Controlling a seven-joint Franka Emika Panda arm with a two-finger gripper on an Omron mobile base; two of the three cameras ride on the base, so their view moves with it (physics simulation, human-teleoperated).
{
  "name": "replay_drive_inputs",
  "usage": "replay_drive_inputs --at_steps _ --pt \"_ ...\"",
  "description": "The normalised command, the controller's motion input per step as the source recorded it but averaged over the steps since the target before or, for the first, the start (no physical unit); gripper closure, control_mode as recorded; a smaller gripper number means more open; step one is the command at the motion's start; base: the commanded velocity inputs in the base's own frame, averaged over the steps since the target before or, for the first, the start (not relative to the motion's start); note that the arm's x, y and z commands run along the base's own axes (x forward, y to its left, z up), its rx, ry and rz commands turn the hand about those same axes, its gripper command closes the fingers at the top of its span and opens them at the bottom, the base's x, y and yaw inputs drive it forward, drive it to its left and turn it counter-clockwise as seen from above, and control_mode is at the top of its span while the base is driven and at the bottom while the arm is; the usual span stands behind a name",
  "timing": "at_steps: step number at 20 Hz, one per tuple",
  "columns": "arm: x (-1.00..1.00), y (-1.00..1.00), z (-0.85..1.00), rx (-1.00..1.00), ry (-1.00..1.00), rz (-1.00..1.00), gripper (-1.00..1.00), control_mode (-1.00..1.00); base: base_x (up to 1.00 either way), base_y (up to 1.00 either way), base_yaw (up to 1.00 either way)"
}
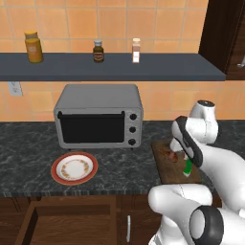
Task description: Pick up the knife from the drawer and place it on the cutting board. Then place the meat from the plate to the cutting board.
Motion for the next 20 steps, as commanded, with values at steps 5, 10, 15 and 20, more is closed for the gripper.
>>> replay_drive_inputs --at_steps 5,10,15,20 --pt "-0.79 0.06 0.96 -0.04 -0.17 0.0 -1.0 -1.0 0.0 0.0 0.0" --pt "-0.93 0.08 0.99 -0.03 -0.2 0.0 -1.0 -1.0 0.0 0.0 0.0" --pt "-0.7 0.05 0.99 -0.01 -0.19 0.0 -1.0 -1.0 0.0 0.0 0.0" --pt "-0.39 -0.01 0.84 0.11 -0.12 0.01 -1.0 -1.0 0.0 0.0 0.0"
